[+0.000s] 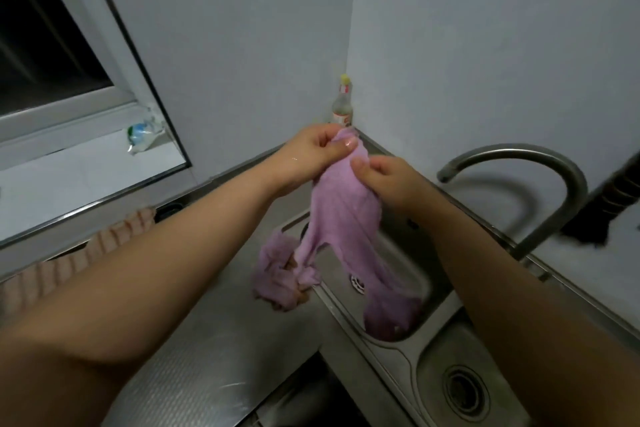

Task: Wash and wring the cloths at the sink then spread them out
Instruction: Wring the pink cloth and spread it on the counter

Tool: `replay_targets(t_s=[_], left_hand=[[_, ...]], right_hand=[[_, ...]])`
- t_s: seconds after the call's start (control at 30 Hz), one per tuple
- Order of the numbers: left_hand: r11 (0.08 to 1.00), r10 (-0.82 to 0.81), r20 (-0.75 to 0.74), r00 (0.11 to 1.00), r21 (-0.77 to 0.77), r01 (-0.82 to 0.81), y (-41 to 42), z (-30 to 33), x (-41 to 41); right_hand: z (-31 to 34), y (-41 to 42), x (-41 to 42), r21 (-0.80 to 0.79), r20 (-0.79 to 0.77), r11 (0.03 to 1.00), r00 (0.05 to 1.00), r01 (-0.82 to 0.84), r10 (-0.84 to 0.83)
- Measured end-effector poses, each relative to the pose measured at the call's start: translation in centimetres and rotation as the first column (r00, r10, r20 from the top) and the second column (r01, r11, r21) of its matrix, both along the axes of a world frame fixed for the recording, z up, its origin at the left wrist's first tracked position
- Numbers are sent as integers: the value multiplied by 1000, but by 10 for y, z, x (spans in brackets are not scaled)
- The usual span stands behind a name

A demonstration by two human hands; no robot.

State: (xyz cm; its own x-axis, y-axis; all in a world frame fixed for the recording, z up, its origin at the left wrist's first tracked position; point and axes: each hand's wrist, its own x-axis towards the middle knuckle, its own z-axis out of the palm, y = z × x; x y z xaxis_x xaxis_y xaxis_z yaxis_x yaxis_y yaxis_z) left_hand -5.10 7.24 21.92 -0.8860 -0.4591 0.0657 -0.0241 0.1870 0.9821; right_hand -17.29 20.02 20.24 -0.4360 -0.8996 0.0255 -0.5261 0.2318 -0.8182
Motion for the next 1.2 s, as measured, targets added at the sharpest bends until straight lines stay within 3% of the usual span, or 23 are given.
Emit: replay_targets(t_s=[0.07, 0.13, 0.27, 0.4, 0.53, 0.63, 0.7, 0.77, 0.87, 0.93, 1.0, 1.07, 1.2], left_hand=[[992, 114, -93, 989, 57, -109, -13, 12, 17], [971, 235, -149, 960, 84, -225, -32, 25, 37], [889, 447, -183, 875, -19, -458, -85, 35, 89], [601, 771, -214, 600, -68, -796, -132, 14, 154], [265, 930, -251, 267, -40, -963, -159, -12, 225], [52, 953, -300, 42, 23, -998, -177, -13, 276], [-38, 955, -293, -47, 37, -999, -188, -11, 311], [-110, 956, -271, -114, 31, -993, -196, -14, 346], [-231, 961, -131, -242, 97, -968, -200, -27, 390], [-296, 951, -51, -306, 138, -945, -200, -39, 420], [-342, 936, -9, -351, 195, -919, -200, -48, 447], [-358, 931, 7, -364, 202, -912, -201, -53, 465], [-383, 919, 2, -393, 228, -895, -206, -57, 486]], right_hand=[[-8, -8, 11, 234, 95, 943, 970, -239, 222], [-23, -16, 25, 391, 199, 819, 908, -419, 370], [-53, -36, 51, 440, 285, 762, 878, -475, 383], [-50, -67, 71, 525, 52, 754, 899, -396, 435], [-16, -103, 104, 512, -54, 767, 877, -386, 478], [-9, -128, 122, 669, -135, 641, 787, -376, 602], [-10, -142, 132, 733, -176, 594, 751, -331, 636], [-9, -158, 144, 723, -173, 602, 755, -339, 633], [-4, -183, 167, 572, -72, 705, 831, -418, 551], [0, -199, 181, 448, -120, 792, 850, -415, 514], [4, -215, 192, 426, -269, 817, 808, -389, 525], [5, -228, 201, 475, -369, 793, 732, -380, 572], [2, -249, 208, 559, -358, 728, 677, -396, 643]])
